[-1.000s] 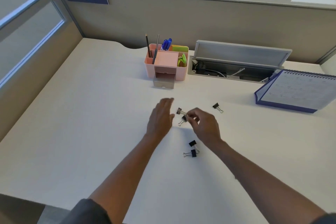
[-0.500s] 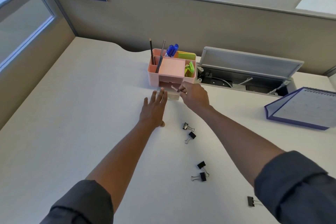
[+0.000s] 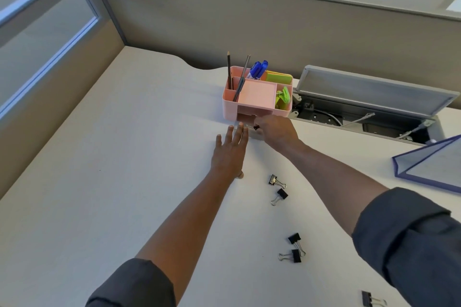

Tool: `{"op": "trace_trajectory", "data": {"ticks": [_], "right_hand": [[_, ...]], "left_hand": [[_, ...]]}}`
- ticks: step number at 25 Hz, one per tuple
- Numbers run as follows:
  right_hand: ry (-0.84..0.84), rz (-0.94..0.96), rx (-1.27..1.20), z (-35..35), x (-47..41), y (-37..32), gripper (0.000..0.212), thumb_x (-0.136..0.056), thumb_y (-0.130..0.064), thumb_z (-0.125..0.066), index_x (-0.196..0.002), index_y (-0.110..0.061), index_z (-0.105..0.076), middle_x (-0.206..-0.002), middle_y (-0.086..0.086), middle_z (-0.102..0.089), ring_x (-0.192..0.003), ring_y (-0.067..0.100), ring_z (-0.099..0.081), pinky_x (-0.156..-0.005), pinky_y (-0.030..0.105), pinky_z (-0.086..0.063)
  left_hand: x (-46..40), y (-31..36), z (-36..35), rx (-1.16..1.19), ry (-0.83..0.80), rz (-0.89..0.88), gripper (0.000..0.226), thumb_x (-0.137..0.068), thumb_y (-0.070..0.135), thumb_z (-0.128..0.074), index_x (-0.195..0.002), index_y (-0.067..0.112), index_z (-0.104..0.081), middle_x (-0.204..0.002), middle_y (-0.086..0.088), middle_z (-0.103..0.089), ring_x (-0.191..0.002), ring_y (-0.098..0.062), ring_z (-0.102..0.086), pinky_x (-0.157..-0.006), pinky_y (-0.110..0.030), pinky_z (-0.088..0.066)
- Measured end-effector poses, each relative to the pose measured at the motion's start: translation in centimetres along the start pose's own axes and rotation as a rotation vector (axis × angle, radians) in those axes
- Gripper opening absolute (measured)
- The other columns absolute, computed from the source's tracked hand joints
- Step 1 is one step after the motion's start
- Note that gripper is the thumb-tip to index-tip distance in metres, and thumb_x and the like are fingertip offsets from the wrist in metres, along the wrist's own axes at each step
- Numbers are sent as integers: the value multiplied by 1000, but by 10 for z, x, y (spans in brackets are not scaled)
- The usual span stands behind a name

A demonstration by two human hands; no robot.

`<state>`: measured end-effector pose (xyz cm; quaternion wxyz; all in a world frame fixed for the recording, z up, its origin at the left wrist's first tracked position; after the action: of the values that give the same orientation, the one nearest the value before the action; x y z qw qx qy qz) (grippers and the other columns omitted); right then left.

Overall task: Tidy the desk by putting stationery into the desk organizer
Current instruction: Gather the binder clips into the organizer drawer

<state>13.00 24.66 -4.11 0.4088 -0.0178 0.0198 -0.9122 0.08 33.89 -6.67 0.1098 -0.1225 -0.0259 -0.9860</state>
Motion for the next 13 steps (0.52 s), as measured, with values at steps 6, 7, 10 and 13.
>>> {"op": "trace_trajectory", "data": {"ticks": [6, 7, 10, 13], "right_hand": [[6, -3, -44, 9, 8, 4, 20, -89, -14, -69, -108, -20, -68, -109, 2, -71, -93, 27, -70, -78, 31, -57], [28, -2, -63, 10, 13, 6, 20, -90, -13, -68, -108, -22, -68, -110, 1, -71, -92, 27, -70, -77, 33, -57], [130, -1, -119, 17, 31, 14, 20, -94, -14, -63, -112, -22, -67, -111, 0, -73, -91, 28, -71, -73, 37, -59], [220, -19, -191, 24, 64, 29, 17, -99, -19, -54, -111, -19, -66, -108, 0, -73, -88, 24, -69, -65, 30, -52]], "left_hand": [[1, 1, 2, -1, -16, 17, 131, -67, 36, -87, -153, 11, 9, -161, -10, 14, -148, -34, 8, -116, -55, -11], [2, 0, 3, -1, -11, 19, 130, -68, 36, -86, -153, 10, 9, -161, -11, 14, -148, -35, 8, -116, -55, -11], [8, 1, 4, 11, 19, 25, 128, -70, 36, -85, -153, 10, 9, -161, -11, 15, -148, -35, 7, -117, -53, -12], [20, 4, 1, 53, 73, 29, 121, -74, 33, -82, -153, 11, 7, -161, -11, 13, -148, -34, 3, -117, -50, -15]]}}
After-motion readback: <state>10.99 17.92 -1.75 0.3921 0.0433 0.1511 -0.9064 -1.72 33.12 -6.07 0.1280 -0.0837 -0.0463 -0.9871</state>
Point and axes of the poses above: each hand's wrist, its own x-axis away from the middle knuckle, its own z-axis out of the back of the hand, y = z × x, the point moved 2 cm from there along -x, towards the middle knuckle
